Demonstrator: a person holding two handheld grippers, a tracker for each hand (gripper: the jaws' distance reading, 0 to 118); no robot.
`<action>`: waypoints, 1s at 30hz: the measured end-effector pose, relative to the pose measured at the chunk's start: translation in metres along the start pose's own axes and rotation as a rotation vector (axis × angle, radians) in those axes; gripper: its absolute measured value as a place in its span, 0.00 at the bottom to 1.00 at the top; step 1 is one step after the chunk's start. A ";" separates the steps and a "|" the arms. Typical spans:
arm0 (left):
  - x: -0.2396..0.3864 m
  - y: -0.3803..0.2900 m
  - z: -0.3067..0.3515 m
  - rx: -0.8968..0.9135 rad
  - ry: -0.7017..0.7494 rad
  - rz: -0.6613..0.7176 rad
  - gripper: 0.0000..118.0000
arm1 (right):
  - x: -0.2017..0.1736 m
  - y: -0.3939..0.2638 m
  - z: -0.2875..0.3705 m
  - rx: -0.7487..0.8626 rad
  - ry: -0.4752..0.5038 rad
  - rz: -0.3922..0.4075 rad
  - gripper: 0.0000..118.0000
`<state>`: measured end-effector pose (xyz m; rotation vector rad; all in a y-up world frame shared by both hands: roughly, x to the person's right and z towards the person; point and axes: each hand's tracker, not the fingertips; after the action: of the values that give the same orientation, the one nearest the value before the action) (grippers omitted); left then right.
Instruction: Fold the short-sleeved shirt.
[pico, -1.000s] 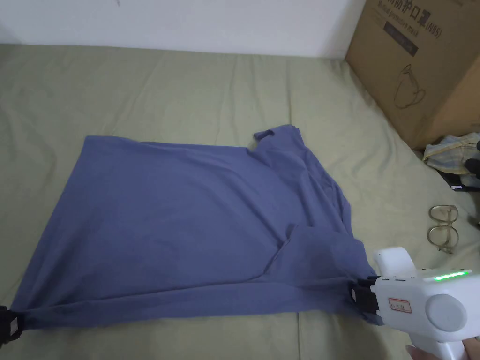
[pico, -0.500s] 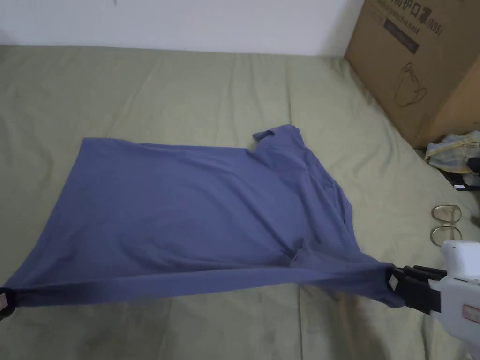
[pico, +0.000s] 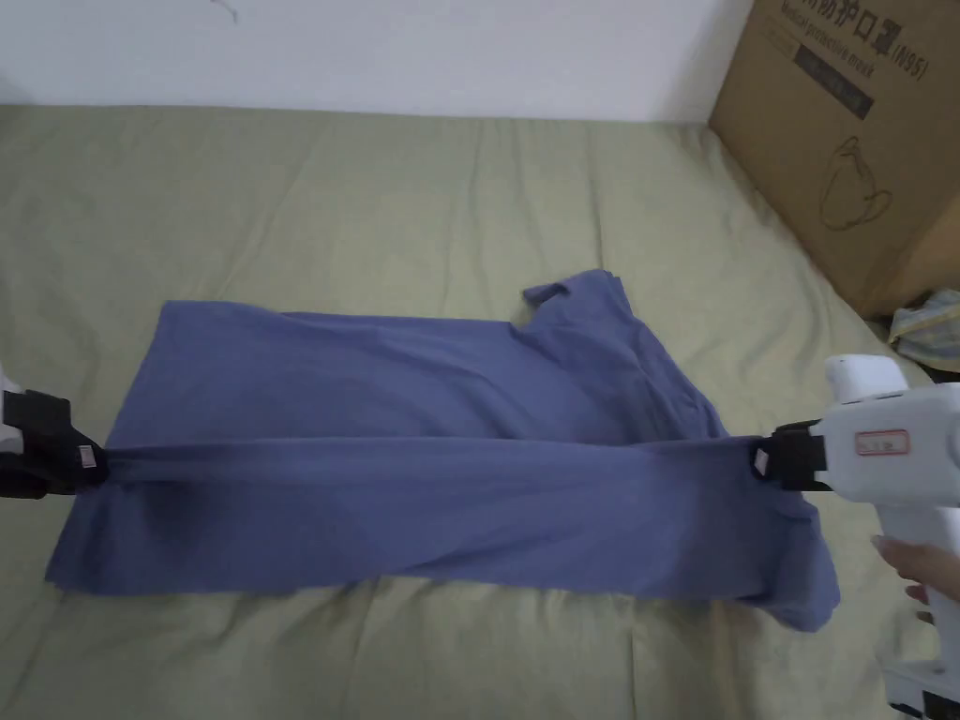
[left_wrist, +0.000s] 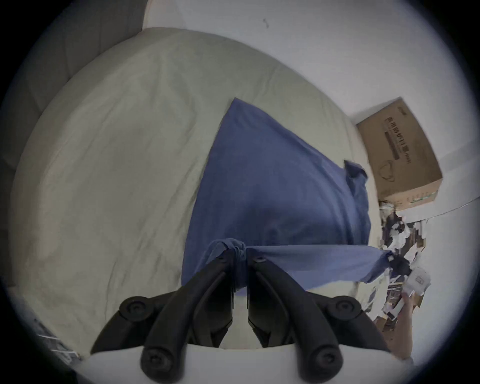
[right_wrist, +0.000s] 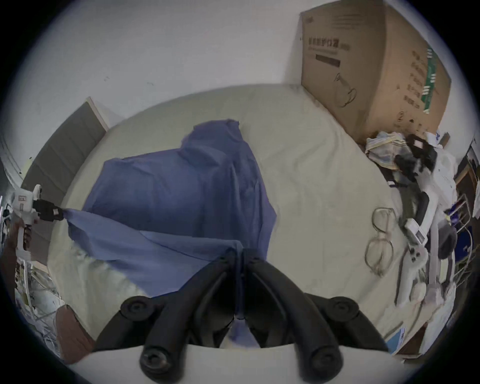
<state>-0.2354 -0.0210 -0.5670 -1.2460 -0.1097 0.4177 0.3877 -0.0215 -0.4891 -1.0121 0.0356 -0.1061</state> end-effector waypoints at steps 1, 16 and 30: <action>0.000 0.006 -0.011 -0.002 0.006 0.009 0.07 | -0.001 0.005 -0.015 -0.021 -0.007 0.003 0.06; -0.010 -0.013 0.003 0.166 0.016 -0.058 0.99 | -0.018 -0.013 -0.005 0.097 -0.111 -0.054 0.84; -0.008 -0.147 0.079 0.283 0.231 -0.377 0.00 | -0.070 -0.078 0.087 0.265 0.059 -0.055 0.00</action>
<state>-0.2303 0.0094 -0.4025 -0.9589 -0.0827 -0.0388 0.3194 0.0180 -0.3784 -0.7454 0.0462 -0.1858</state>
